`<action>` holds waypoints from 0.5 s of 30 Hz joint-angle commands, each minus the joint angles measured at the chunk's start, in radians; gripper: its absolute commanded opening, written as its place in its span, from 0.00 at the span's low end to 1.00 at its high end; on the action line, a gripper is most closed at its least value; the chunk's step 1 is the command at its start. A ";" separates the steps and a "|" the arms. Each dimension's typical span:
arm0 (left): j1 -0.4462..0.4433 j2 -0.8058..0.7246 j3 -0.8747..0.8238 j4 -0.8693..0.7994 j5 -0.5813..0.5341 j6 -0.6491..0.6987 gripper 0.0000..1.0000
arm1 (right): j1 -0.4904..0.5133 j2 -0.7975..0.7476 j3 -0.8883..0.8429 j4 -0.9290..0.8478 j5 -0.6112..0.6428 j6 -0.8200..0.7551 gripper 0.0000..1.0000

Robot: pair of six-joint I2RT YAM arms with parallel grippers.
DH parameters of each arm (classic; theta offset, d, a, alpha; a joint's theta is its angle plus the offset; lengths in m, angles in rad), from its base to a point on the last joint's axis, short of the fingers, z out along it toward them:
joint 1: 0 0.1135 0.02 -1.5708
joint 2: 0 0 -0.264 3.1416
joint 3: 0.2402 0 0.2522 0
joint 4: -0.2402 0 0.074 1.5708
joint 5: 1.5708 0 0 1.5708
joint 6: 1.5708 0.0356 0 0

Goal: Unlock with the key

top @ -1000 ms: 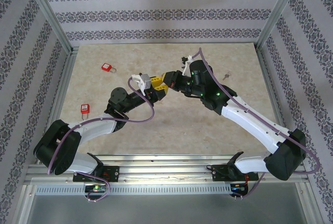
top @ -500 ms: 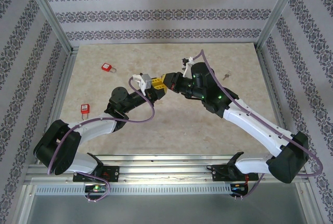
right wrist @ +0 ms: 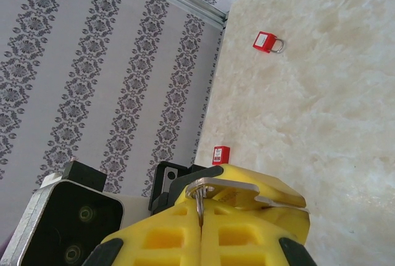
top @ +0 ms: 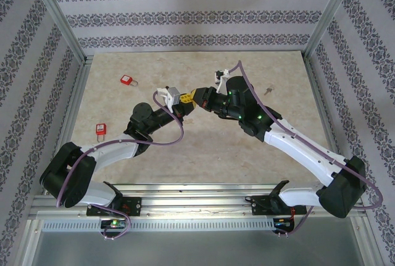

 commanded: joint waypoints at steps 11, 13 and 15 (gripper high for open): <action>-0.014 -0.131 0.010 -0.162 -0.107 0.244 0.00 | 0.000 -0.071 0.002 -0.059 0.009 0.007 0.50; -0.028 -0.160 0.008 -0.224 -0.196 0.371 0.00 | -0.007 -0.080 0.025 -0.101 0.016 0.013 0.61; -0.040 -0.175 0.001 -0.246 -0.260 0.484 0.00 | -0.014 -0.085 0.037 -0.124 0.020 0.029 0.68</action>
